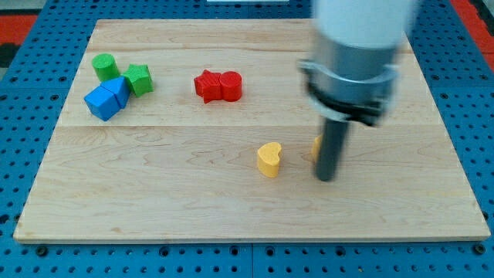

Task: Push the yellow hexagon into the blue blocks

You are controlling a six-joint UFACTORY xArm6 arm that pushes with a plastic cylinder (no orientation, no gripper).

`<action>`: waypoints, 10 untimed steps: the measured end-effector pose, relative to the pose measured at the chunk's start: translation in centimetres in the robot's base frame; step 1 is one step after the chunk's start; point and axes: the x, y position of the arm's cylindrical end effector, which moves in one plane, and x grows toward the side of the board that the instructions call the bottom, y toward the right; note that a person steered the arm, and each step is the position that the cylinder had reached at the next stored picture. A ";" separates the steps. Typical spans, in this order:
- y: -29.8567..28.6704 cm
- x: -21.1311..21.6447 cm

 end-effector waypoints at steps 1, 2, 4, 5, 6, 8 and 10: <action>1.9 -1.5; -2.4 -4.9; -20.7 -6.2; -12.8 -4.4; -9.8 -6.6; -25.9 -10.0; -31.1 -13.1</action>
